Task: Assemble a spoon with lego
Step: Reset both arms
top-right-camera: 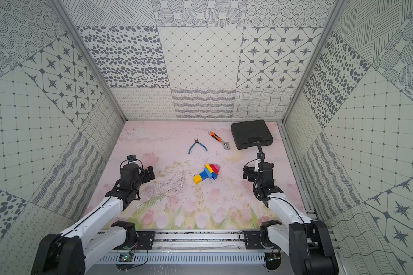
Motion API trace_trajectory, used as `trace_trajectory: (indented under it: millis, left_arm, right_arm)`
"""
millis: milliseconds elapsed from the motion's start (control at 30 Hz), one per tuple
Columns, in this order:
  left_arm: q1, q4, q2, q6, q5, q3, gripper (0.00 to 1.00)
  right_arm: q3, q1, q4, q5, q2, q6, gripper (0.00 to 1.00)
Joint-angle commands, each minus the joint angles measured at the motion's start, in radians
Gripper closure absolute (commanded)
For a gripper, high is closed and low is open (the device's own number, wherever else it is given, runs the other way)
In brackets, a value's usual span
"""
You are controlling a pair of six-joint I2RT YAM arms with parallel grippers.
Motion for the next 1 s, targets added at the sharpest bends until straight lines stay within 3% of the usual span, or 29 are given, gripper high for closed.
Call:
trace_trajectory:
  millis: [0, 133, 233, 300, 333, 367, 400, 500, 533, 967]
  left_arm:
    - [0.025, 0.518, 0.180, 0.233, -0.011, -0.051, 0.02]
    - [0.050, 0.840, 0.385, 0.284, 0.057, -0.088, 0.01]
    - [0.073, 0.822, 0.544, 0.297, 0.121, -0.002, 0.02]
    - [0.096, 0.672, 0.523, 0.244, 0.121, 0.055, 0.02]
    - [0.120, 0.683, 0.539, 0.226, 0.132, 0.062, 0.02]
    - [0.127, 0.714, 0.545, 0.226, 0.143, 0.053, 0.02]
    - [0.131, 0.667, 0.526, 0.215, 0.161, 0.060, 0.01]
    - [0.123, 0.658, 0.531, 0.220, 0.141, 0.067, 0.02]
    - [0.123, 0.666, 0.535, 0.222, 0.140, 0.065, 0.02]
    - [0.123, 0.663, 0.534, 0.225, 0.148, 0.070, 0.02]
  right_arm:
    - [-0.080, 0.000, 0.500, 0.080, 0.052, -0.103, 0.02]
    - [-0.103, -0.003, 0.686, -0.006, 0.147, -0.138, 0.02]
    - [-0.074, -0.007, 0.769, -0.023, 0.269, -0.112, 0.02]
    - [-0.064, -0.006, 0.901, -0.038, 0.424, -0.120, 0.02]
    - [-0.042, -0.006, 0.977, -0.019, 0.496, -0.114, 0.02]
    - [-0.024, -0.006, 0.936, -0.009, 0.487, -0.106, 0.02]
    - [0.014, -0.011, 0.747, -0.008, 0.419, -0.096, 0.02]
    - [0.064, -0.044, 0.728, -0.027, 0.464, -0.061, 0.02]
    - [0.097, -0.056, 0.596, -0.048, 0.427, -0.055, 0.02]
    - [0.109, -0.086, 0.591, -0.066, 0.438, -0.022, 0.02]
